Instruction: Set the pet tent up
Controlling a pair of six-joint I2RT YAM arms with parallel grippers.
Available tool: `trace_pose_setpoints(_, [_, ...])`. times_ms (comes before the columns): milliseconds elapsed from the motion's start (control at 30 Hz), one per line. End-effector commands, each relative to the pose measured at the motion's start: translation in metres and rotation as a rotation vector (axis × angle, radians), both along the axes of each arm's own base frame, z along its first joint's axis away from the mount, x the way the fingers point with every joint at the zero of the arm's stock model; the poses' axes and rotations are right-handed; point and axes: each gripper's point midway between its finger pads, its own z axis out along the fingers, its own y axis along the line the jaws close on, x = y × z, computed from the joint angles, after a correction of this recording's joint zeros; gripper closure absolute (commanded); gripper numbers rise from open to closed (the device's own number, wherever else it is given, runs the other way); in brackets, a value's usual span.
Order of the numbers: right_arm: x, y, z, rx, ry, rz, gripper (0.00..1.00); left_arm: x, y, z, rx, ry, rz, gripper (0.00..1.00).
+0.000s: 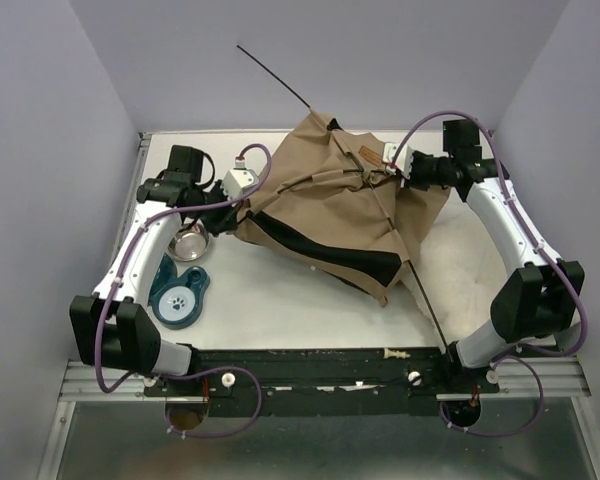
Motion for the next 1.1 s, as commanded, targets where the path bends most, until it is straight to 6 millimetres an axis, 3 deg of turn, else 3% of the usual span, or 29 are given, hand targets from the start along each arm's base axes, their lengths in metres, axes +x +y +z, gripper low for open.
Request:
trace_pose_setpoints(0, [-0.032,0.015,-0.027,0.030,0.176,0.004,0.99,0.046,-0.047,0.050,-0.183,-0.156,-0.015,0.79])
trace_pose_setpoints(100, [-0.021,0.003,-0.013,0.030,0.136,-0.100,0.99,0.049,-0.024,0.067,-0.202,-0.174,0.058,0.55])
trace_pose_setpoints(167, [-0.017,-0.005,-0.002,0.055,0.115,-0.194,0.99,0.051,-0.004,0.092,-0.265,-0.231,0.120,0.44])
trace_pose_setpoints(267, [-0.017,-0.018,0.014,0.099,0.067,-0.325,0.99,0.050,0.026,0.148,-0.411,-0.316,0.253,0.29])
trace_pose_setpoints(367, [-0.023,-0.026,0.027,0.190,0.123,-0.479,0.99,0.046,0.035,0.201,-0.529,-0.407,0.324,0.03])
trace_pose_setpoints(500, [-0.063,-0.005,0.047,0.289,0.181,-0.383,0.99,0.039,0.035,0.251,-0.679,-0.500,0.383,0.01])
trace_pose_setpoints(667, [-0.112,0.003,0.056,0.316,0.074,-0.338,0.99,0.034,0.039,0.278,-0.799,-0.580,0.438,0.01])
trace_pose_setpoints(767, [-0.137,-0.009,0.053,0.325,0.037,-0.385,0.99,0.032,0.037,0.281,-0.818,-0.578,0.430,0.01])
trace_pose_setpoints(900, [-0.164,-0.035,0.035,0.286,0.015,-0.478,0.99,0.031,0.040,0.282,-0.844,-0.593,0.458,0.01])
trace_pose_setpoints(1067, [-0.157,-0.086,0.033,0.304,0.005,-0.861,0.99,0.045,0.054,0.289,-0.901,-0.593,0.575,0.01])
